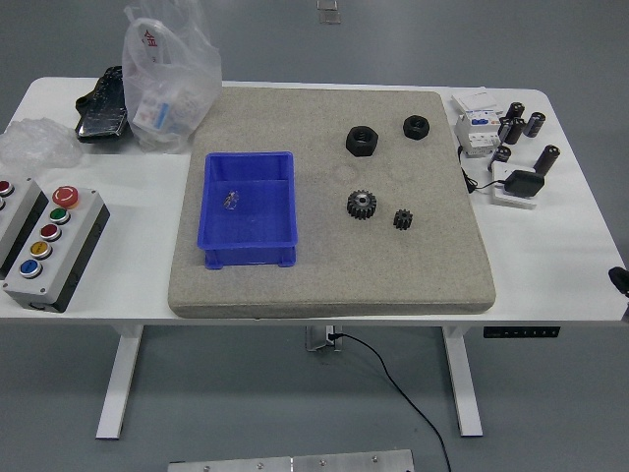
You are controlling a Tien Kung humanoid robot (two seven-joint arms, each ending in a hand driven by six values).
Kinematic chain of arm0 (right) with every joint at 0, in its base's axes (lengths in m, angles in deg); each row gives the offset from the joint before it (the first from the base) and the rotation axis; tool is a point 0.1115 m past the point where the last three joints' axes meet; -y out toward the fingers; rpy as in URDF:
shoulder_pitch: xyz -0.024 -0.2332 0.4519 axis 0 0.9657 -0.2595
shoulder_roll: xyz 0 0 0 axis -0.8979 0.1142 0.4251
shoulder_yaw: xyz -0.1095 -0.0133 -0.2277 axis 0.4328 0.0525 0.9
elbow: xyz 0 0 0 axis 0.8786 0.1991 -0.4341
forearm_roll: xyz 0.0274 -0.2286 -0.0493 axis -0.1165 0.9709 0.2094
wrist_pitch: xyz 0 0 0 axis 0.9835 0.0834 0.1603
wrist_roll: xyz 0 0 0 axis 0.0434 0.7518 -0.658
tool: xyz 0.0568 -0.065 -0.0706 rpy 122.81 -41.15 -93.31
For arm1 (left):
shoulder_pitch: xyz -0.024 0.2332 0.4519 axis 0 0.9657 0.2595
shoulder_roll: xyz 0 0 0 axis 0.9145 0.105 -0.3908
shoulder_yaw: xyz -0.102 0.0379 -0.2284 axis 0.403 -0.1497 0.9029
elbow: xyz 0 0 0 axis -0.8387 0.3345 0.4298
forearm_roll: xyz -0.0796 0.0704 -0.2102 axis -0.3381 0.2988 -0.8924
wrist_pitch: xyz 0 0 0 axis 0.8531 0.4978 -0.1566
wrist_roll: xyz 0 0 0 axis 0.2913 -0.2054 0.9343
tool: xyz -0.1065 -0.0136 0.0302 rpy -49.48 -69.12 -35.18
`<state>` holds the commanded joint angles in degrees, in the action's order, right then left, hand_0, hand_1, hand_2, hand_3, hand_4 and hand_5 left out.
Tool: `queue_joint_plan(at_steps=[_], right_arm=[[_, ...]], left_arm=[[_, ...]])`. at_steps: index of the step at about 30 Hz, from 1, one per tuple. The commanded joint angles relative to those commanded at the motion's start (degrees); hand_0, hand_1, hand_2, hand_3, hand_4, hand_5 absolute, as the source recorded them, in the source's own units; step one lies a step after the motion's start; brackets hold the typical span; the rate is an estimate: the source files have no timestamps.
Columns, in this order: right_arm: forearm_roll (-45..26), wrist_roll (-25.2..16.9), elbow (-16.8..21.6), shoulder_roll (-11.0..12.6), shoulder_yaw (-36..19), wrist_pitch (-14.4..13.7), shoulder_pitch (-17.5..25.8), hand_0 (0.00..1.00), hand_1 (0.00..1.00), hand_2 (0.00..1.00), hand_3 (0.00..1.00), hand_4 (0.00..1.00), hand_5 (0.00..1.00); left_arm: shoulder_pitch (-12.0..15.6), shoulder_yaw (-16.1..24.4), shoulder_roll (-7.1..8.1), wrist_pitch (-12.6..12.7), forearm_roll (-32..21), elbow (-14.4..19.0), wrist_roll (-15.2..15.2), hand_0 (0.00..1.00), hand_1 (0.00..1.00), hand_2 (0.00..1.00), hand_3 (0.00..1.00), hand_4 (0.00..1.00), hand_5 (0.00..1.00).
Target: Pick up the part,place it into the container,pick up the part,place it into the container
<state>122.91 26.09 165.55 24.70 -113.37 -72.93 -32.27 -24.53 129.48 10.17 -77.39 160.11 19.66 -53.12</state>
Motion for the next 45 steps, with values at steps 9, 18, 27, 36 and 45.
queue_joint_plan(at_steps=[9,18,27,36,45], right_arm=[[0.32,0.06,-0.06,-0.05,-0.18,0.0,-0.01,0.285,0.529,0.663,0.681,0.727,0.378],[0.21,-0.13,-0.24,-0.2,-0.28,0.0,0.01,0.285,0.529,0.662,0.681,0.727,0.377],[0.51,-0.04,-0.24,-0.21,-0.36,0.0,0.08,0.285,0.528,0.662,0.682,0.727,0.377],[0.85,0.12,-0.24,-0.21,-0.5,0.0,0.18,0.285,0.529,0.662,0.682,0.727,0.377],[6.13,5.01,-0.62,0.39,1.33,0.0,-0.57,0.285,0.528,0.661,0.682,0.726,0.376]], left_arm=[[-0.02,-0.01,-0.3,-0.07,-0.32,0.0,0.07,0.742,0.648,0.611,0.722,0.736,0.547],[0.0,0.14,-0.37,-0.09,-0.29,0.0,0.16,0.742,0.648,0.612,0.723,0.737,0.548],[0.04,0.17,-0.41,-0.17,-0.27,0.0,0.18,0.742,0.648,0.612,0.722,0.735,0.544],[0.11,0.2,-0.51,-0.23,-0.31,0.0,0.25,0.742,0.648,0.612,0.722,0.736,0.547],[0.46,0.24,-0.66,-0.17,-0.55,0.0,0.52,0.742,0.648,0.612,0.722,0.735,0.547]])
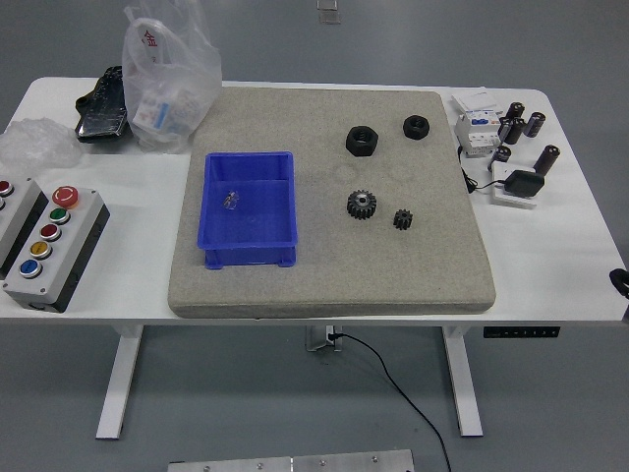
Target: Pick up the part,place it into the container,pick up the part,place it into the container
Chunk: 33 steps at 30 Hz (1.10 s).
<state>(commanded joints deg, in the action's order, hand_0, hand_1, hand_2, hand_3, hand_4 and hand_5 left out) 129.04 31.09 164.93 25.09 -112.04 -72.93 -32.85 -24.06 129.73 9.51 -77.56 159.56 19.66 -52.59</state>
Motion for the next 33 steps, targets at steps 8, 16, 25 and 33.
queue_joint_plan(at_steps=[8,16,25,33], right_arm=[[13.54,12.84,-2.0,1.55,8.66,2.05,-6.91,0.285,0.526,0.676,0.693,0.722,0.374],[29.86,26.41,-8.84,2.06,23.14,16.14,-18.02,0.291,0.546,0.759,0.751,0.718,0.344],[30.67,26.41,-16.32,-1.44,40.02,29.41,-28.74,0.291,0.554,0.779,0.777,0.728,0.349],[21.96,26.41,-19.52,-2.55,52.34,31.63,-30.76,0.284,0.551,0.795,0.806,0.734,0.351]], left_arm=[[0.62,0.35,-0.25,0.26,0.2,0.0,0.58,0.742,0.648,0.611,0.722,0.736,0.548],[0.08,-0.32,0.02,0.11,-0.46,0.0,0.42,0.742,0.648,0.611,0.722,0.736,0.548],[0.34,0.05,-0.03,0.24,-0.15,0.0,1.0,0.742,0.648,0.611,0.722,0.736,0.548],[0.25,-0.39,0.22,0.32,-0.59,0.0,0.79,0.742,0.648,0.61,0.722,0.737,0.549]])
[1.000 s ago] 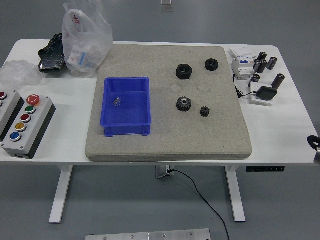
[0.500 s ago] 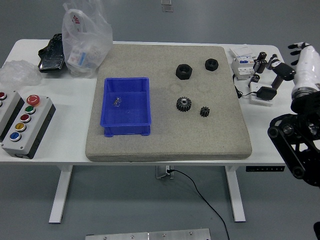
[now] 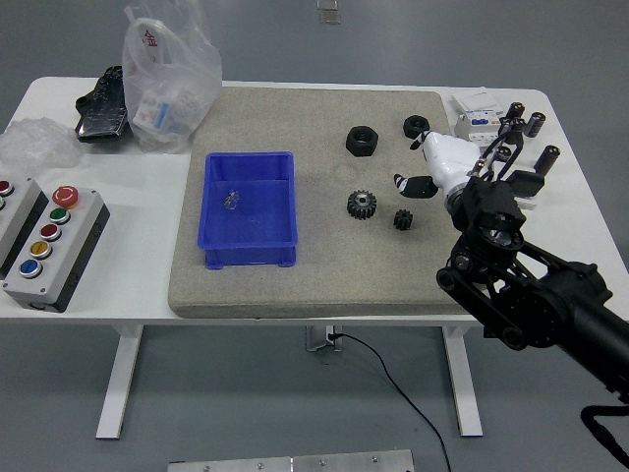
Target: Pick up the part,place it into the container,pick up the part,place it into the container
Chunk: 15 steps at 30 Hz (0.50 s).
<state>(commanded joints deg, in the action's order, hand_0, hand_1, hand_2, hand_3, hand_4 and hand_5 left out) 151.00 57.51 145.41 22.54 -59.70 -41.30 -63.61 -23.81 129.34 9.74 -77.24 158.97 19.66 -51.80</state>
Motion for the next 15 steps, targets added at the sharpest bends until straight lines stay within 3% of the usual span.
queue_joint_plan(at_steps=[6,15], right_arm=[[-4.34,0.0,-0.84,-0.3,5.79,-2.22,0.91,0.285,0.55,0.799,0.822,0.742,0.357],[-1.22,0.0,-2.08,-0.11,4.21,-1.42,1.57,0.288,0.545,0.794,0.829,0.746,0.346]], left_arm=[[-0.18,-0.14,0.07,0.07,0.03,0.0,-0.18,0.742,0.648,0.611,0.722,0.737,0.55],[-0.39,-0.51,0.25,0.12,-0.27,0.0,-0.78,0.742,0.648,0.61,0.722,0.737,0.549]])
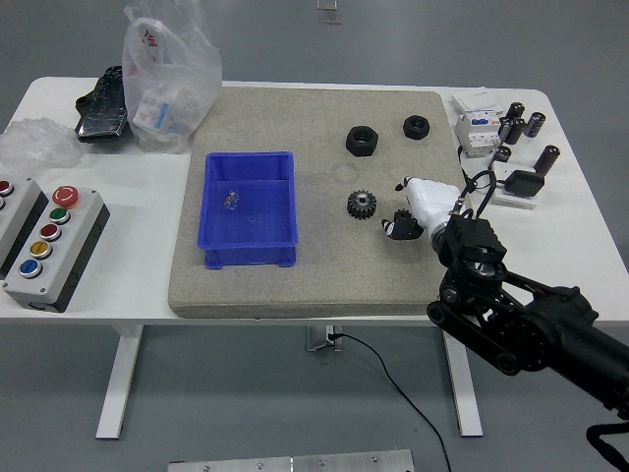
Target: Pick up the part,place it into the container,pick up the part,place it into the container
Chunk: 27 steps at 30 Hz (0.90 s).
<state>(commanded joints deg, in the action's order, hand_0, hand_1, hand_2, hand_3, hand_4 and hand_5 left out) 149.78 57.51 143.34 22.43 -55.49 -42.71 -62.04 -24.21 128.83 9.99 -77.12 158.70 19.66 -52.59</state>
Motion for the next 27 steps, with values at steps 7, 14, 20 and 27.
queue_joint_plan(at_steps=[7,14,20,27], right_arm=[[0.53,0.0,-0.65,-0.19,-0.15,-0.33,-0.09,0.282,0.531,0.79,0.825,0.756,0.361],[-1.65,0.0,-3.66,-0.86,1.64,-1.98,-0.8,0.277,0.524,0.778,0.815,0.761,0.371],[-2.65,0.0,-5.8,-1.3,2.54,-3.59,-1.14,0.27,0.505,0.726,0.786,0.775,0.397],[-3.13,0.0,-6.47,-1.56,3.52,-6.42,-1.29,0.248,0.46,0.532,0.668,0.532,0.258]], left_arm=[[0.04,-0.09,-0.11,-0.1,-0.06,0.0,-0.04,0.742,0.648,0.61,0.722,0.736,0.549],[-0.03,-0.28,-0.17,-0.13,-0.23,0.0,-0.07,0.742,0.647,0.61,0.722,0.736,0.548],[-0.08,-0.25,-0.22,-0.08,-0.28,0.0,-0.13,0.741,0.647,0.61,0.721,0.737,0.55],[-0.14,-0.2,-0.28,-0.09,-0.26,0.0,-0.12,0.741,0.647,0.61,0.72,0.738,0.551]])
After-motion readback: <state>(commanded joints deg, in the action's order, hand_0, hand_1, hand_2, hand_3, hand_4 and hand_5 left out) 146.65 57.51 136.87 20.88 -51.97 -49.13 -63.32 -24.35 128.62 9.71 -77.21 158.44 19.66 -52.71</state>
